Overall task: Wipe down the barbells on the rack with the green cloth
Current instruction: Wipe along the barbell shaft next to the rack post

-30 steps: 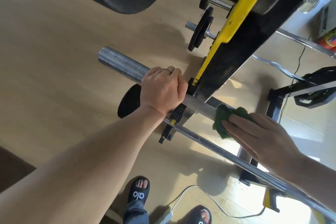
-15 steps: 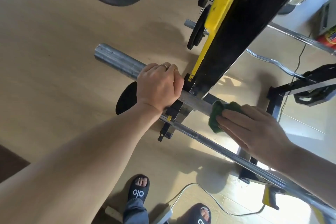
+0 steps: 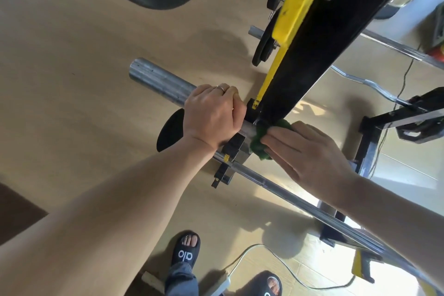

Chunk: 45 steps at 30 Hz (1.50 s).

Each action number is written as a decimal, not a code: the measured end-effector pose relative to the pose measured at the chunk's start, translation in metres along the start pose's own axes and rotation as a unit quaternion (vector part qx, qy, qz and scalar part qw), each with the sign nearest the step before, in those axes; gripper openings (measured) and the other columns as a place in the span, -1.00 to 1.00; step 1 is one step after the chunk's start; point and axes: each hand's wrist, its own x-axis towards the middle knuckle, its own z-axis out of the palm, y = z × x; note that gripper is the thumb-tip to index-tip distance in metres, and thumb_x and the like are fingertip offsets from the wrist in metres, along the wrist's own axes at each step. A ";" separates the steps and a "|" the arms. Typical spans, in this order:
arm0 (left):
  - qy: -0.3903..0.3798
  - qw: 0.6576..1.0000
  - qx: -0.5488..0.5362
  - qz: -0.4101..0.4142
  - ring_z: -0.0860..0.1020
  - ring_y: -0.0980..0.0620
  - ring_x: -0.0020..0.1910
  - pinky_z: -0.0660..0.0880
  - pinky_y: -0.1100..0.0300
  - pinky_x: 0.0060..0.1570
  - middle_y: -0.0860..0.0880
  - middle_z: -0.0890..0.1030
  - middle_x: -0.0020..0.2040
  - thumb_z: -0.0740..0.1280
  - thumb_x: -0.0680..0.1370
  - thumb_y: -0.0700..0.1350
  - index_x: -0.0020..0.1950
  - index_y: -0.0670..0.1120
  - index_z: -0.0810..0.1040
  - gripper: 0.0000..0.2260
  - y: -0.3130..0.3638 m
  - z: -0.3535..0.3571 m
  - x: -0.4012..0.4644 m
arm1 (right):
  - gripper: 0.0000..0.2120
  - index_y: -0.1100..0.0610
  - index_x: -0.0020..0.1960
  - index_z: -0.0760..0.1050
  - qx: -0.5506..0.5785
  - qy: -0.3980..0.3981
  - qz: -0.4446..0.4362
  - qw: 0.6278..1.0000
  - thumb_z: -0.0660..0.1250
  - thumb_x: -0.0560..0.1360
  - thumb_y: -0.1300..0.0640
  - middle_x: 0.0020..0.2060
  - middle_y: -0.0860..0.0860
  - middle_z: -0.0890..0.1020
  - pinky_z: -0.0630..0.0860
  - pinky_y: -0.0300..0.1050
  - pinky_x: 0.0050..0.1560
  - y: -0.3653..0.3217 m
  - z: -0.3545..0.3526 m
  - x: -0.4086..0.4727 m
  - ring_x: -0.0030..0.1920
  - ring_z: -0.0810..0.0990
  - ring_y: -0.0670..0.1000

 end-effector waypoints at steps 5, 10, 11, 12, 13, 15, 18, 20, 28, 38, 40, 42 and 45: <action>0.018 1.000 -0.008 -0.010 0.35 0.06 -0.47 0.33 0.23 -0.25 -0.04 0.55 -0.42 -0.05 0.64 -0.06 -0.30 -0.12 0.60 -0.49 0.001 0.001 0.000 | -0.81 0.20 0.16 0.63 -0.022 -0.018 -0.031 0.999 0.34 0.59 0.22 0.06 0.06 0.66 0.56 -0.08 0.00 0.013 -0.014 -0.029 -0.10 0.59 0.08; 0.018 1.000 0.003 -0.001 0.36 0.05 -0.47 0.26 0.24 -0.24 -0.04 0.56 -0.41 -0.04 0.63 -0.07 -0.29 -0.13 0.60 -0.50 0.001 0.001 0.001 | -0.83 0.19 0.15 0.63 0.004 0.003 0.001 1.000 0.37 0.58 0.22 0.05 0.06 0.65 0.53 -0.12 -0.09 0.000 0.001 -0.002 -0.14 0.52 0.06; 0.017 1.000 0.003 -0.002 0.34 0.06 -0.47 0.25 0.25 -0.24 -0.04 0.56 -0.41 -0.05 0.63 -0.06 -0.29 -0.13 0.60 -0.50 0.001 0.000 0.001 | -0.83 0.20 0.15 0.63 0.005 -0.002 -0.001 1.000 0.36 0.58 0.21 0.06 0.07 0.66 0.54 -0.11 -0.07 0.002 -0.002 -0.009 -0.13 0.54 0.06; 0.018 1.000 0.002 -0.006 0.31 0.08 -0.46 0.25 0.25 -0.23 -0.04 0.56 -0.42 -0.05 0.63 -0.06 -0.30 -0.12 0.59 -0.49 0.001 0.000 0.001 | -0.82 0.20 0.16 0.63 0.004 -0.007 -0.008 1.000 0.35 0.59 0.21 0.07 0.07 0.66 0.56 -0.09 -0.05 0.006 -0.006 -0.018 -0.13 0.57 0.07; 0.020 1.000 -0.001 -0.009 0.29 0.09 -0.45 0.27 0.25 -0.23 -0.04 0.56 -0.42 -0.05 0.64 -0.06 -0.30 -0.12 0.59 -0.49 0.001 0.000 0.002 | -0.81 0.20 0.16 0.64 0.000 -0.011 -0.018 1.000 0.33 0.60 0.20 0.06 0.07 0.67 0.58 -0.08 -0.04 0.010 -0.011 -0.026 -0.12 0.59 0.08; 0.016 1.000 -0.001 -0.015 0.35 0.06 -0.48 0.34 0.22 -0.25 -0.03 0.55 -0.42 -0.01 0.63 -0.08 -0.30 -0.12 0.59 -0.53 0.002 0.001 0.000 | -0.81 0.20 0.16 0.64 -0.006 -0.018 -0.037 0.999 0.31 0.60 0.20 0.05 0.07 0.67 0.60 -0.07 -0.04 0.015 -0.014 -0.028 -0.10 0.58 0.07; 0.009 1.000 0.006 -0.004 0.43 0.02 -0.48 0.38 0.19 -0.27 -0.04 0.56 -0.42 0.08 0.61 -0.12 -0.30 -0.12 0.60 -0.61 0.001 0.000 0.000 | -0.81 0.19 0.17 0.61 0.000 -0.005 -0.016 1.000 0.34 0.60 0.20 0.06 0.06 0.65 0.54 -0.11 -0.05 0.008 0.000 -0.003 -0.10 0.51 0.06; 0.012 1.000 0.011 0.003 0.44 0.00 -0.48 0.36 0.19 -0.27 -0.05 0.55 -0.42 0.09 0.60 -0.13 -0.30 -0.13 0.59 -0.63 0.001 -0.001 0.001 | -0.81 0.19 0.18 0.61 0.004 -0.004 -0.002 1.000 0.32 0.61 0.19 0.07 0.05 0.64 0.51 -0.12 -0.05 0.005 0.001 0.000 -0.11 0.49 0.06; 0.012 1.000 -0.005 -0.003 0.46 -0.01 -0.48 0.42 0.17 -0.25 -0.06 0.57 -0.41 -0.04 0.63 -0.07 -0.29 -0.14 0.60 -0.50 0.002 -0.002 0.002 | -0.82 0.20 0.16 0.62 0.005 -0.007 0.002 1.000 0.34 0.60 0.19 0.03 0.07 0.65 0.58 -0.06 -0.06 0.007 -0.001 0.000 -0.12 0.57 0.08; 0.009 1.000 -0.008 -0.009 0.48 -0.01 -0.47 0.41 0.18 -0.25 -0.06 0.58 -0.40 -0.07 0.63 -0.06 -0.29 -0.14 0.61 -0.47 0.002 -0.003 0.002 | -0.79 0.19 0.13 0.64 0.004 -0.016 -0.006 1.000 0.27 0.63 0.15 0.00 0.07 0.67 0.61 -0.05 -0.08 0.008 -0.009 -0.003 -0.13 0.58 0.08; -0.001 1.000 -0.007 -0.003 0.47 -0.02 -0.47 0.41 0.16 -0.25 -0.06 0.58 -0.40 -0.06 0.63 -0.07 -0.28 -0.14 0.60 -0.49 0.002 -0.005 0.001 | -0.81 0.21 0.16 0.61 0.008 0.001 0.022 1.000 0.29 0.62 0.17 0.02 0.07 0.65 0.58 -0.05 -0.09 -0.004 0.004 0.015 -0.13 0.56 0.08; -0.005 1.000 -0.002 0.000 0.48 -0.02 -0.46 0.42 0.15 -0.24 -0.06 0.59 -0.39 -0.02 0.63 -0.09 -0.27 -0.14 0.61 -0.53 0.002 -0.004 0.001 | -0.80 0.21 0.17 0.62 0.011 0.010 0.034 0.999 0.30 0.62 0.17 0.04 0.07 0.66 0.59 -0.05 -0.04 -0.007 0.004 0.012 -0.10 0.57 0.08; -0.005 1.000 -0.013 -0.003 0.49 -0.01 -0.45 0.41 0.18 -0.23 -0.06 0.60 -0.37 -0.02 0.63 -0.08 -0.27 -0.14 0.62 -0.52 0.000 -0.004 0.002 | -0.76 0.21 0.13 0.66 0.007 -0.005 0.017 1.000 0.26 0.63 0.14 0.03 0.08 0.68 0.59 -0.07 0.01 0.004 -0.012 -0.026 -0.10 0.61 0.08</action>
